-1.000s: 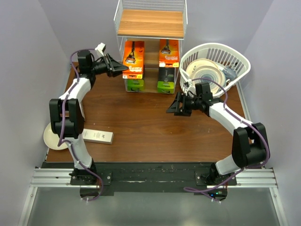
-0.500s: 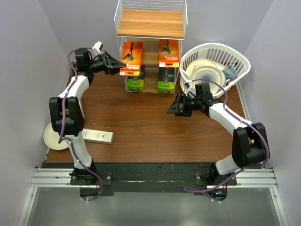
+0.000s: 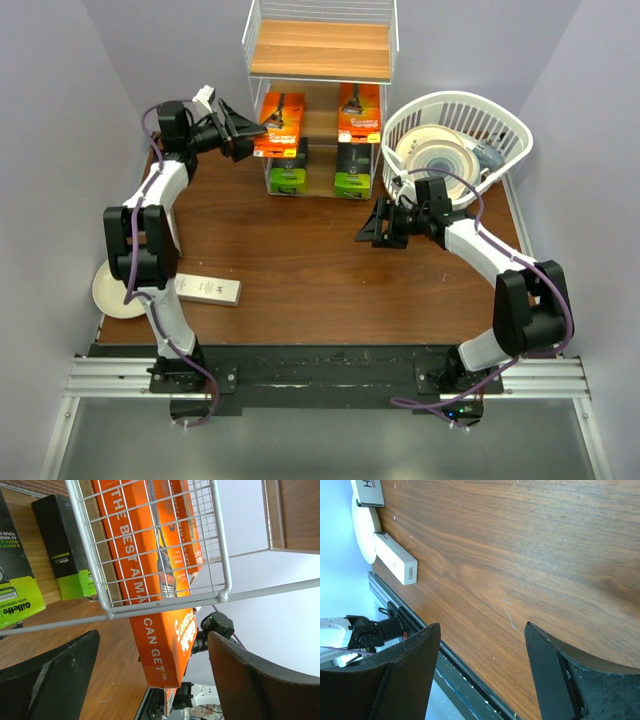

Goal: Place and organize the shaving razors onto the shelf

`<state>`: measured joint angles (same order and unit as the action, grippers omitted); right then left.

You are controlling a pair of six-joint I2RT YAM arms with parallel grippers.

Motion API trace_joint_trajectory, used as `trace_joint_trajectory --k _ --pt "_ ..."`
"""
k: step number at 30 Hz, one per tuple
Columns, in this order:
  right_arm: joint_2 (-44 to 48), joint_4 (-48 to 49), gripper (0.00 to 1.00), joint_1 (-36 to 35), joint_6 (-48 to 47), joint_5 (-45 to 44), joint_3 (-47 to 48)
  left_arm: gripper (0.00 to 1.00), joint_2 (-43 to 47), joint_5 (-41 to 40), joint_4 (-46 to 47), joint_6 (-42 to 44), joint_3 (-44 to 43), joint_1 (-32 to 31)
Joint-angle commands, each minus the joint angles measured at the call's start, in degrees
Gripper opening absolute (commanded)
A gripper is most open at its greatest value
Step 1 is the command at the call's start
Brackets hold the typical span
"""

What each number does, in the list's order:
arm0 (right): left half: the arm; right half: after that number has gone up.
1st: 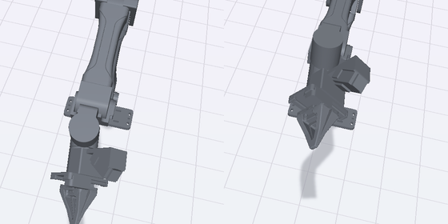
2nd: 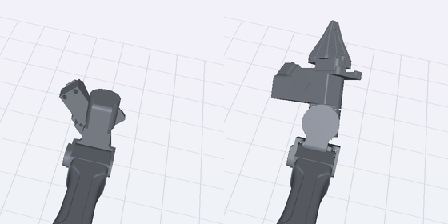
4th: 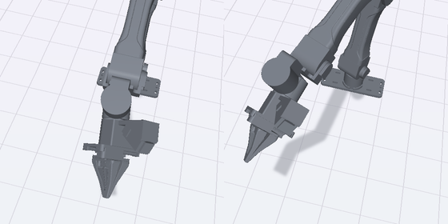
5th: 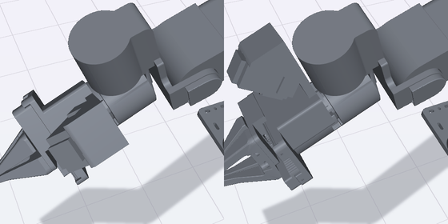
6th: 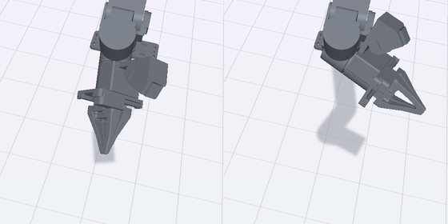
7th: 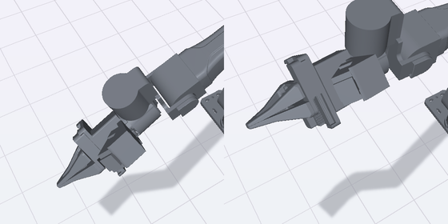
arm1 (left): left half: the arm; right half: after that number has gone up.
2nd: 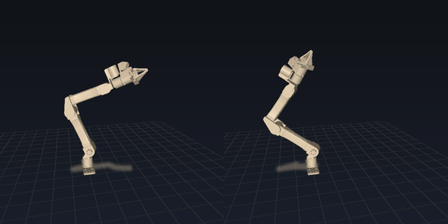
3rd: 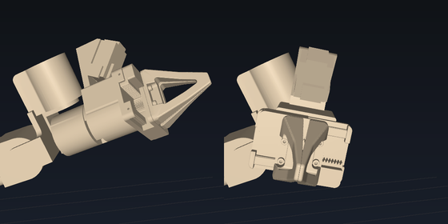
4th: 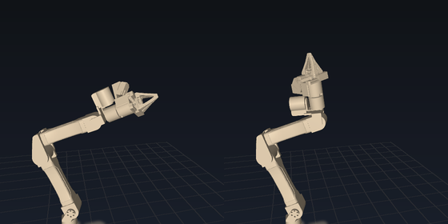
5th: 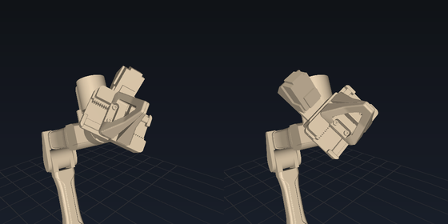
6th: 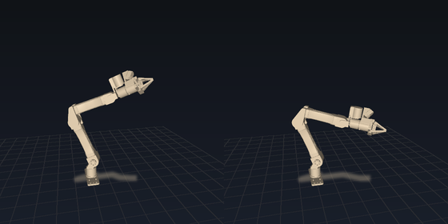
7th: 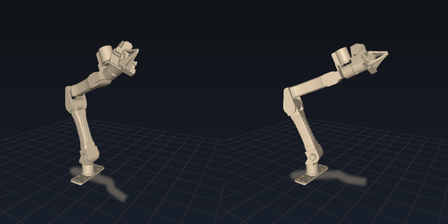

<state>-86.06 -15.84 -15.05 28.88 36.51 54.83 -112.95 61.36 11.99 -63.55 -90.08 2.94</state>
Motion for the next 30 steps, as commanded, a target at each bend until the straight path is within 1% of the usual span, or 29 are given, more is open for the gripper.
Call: trace_joint_trajectory --k 1,3,5,8,9,10,12,13,14,16,17,18,19,20,21,22,23,24,25,26,29,30 --pt "1.6 1.5 0.73 0.1 -0.5 -0.2 0.1 1.00 2.6 1.1 4.3 -0.7 0.8 0.7" --pt "1.8 1.4 0.73 0.1 -0.5 -0.3 -0.2 1.00 3.3 1.2 5.1 -0.9 1.3 0.8" --pt "1.9 1.3 0.73 0.0 -0.6 -0.3 -0.3 1.00 4.4 1.1 3.8 0.3 2.2 1.0" --pt "2.6 1.2 0.73 0.3 -0.7 -0.2 -0.5 1.00 7.2 1.7 2.3 1.2 5.5 2.7" --pt "3.0 1.1 0.73 0.4 -0.8 -0.2 -0.7 1.00 8.3 2.0 1.8 1.6 6.8 4.3" --pt "3.2 1.1 0.73 0.6 -0.8 -0.2 -0.9 1.00 9.6 2.5 1.5 2.3 10.1 5.2" --pt "3.6 1.0 0.73 1.2 -0.8 -0.4 -1.5 1.00 14.2 2.9 0.2 3.3 13.9 8.5" --pt "3.9 1.0 0.73 1.3 -0.8 -0.3 -1.7 1.00 17.5 3.2 0.0 4.5 17.5 9.5" --pt "4.1 1.0 0.73 1.7 -0.7 -0.3 -2.0 1.00 19.1 3.3 -1.8 5.9 18.9 10.8" --pt "4.4 1.4 0.75 2.4 0.5 -0.1 -2.8 1.00 23.8 0.7 -9.0 18.8 18.8 10.9" --pt "4.5 1.4 0.75 2.8 0.6 -0.2 -3.0 1.00 25.4 -1.3 -19.4 24.4 17.9 8.9" --pt "4.5 1.4 0.75 3.0 0.5 -0.2 -3.2 1.00 27.0 -3.3 -23.2 30.0 17.1 7.2" --pt "4.6 1.4 0.75 3.2 0.0 -0.4 -3.3 0.98 29.9 -9.6 -26.6 40.9 15.3 4.9" --pt "4.7 1.2 0.75 3.4 -0.1 -0.8 -3.4 0.90 31.3 -13.3 -31.4 45.3 15.0 -0.3" --pt "4.5 1.3 0.75 3.5 -0.1 -1.1 -3.5 0.79 32.6 -19.9 -31.9 48.1 15.2 -2.4" --pt "4.5 1.2 0.75 3.6 -0.2 -1.4 -3.6 0.45 35.0 -22.8 -31.6 49.4 16.7 -4.9" --pt "4.3 1.2 0.75 3.6 -0.3 -1.7 -3.6 0.21 35.8 -25.3 -29.7 48.2 17.7 -7.5" --pt "4.3 1.4 0.75 3.8 -0.3 -2.0 -3.7 0.00 36.4 -29.1 -28.9 47.0 18.4 -8.3" --pt "4.2 1.4 0.75 3.8 -0.3 -2.1 -3.8 0.00 36.6 -30.5 -28.9 44.2 18.9 -8.8" --pt "4.1 1.6 0.76 3.8 -0.2 -2.1 -3.9 0.00 36.6 -31.1 -28.2 43.3 19.0 -9.4" --pt "4.1 1.9 0.75 3.9 -0.1 -2.1 -4.2 0.00 35.3 -37.0 -29.6 44.6 16.9 -12.2" --pt "4.3 2.0 0.75 3.9 -0.1 -2.1 -4.4 0.00 34.6 -40.3 -30.4 45.9 14.9 -12.7"
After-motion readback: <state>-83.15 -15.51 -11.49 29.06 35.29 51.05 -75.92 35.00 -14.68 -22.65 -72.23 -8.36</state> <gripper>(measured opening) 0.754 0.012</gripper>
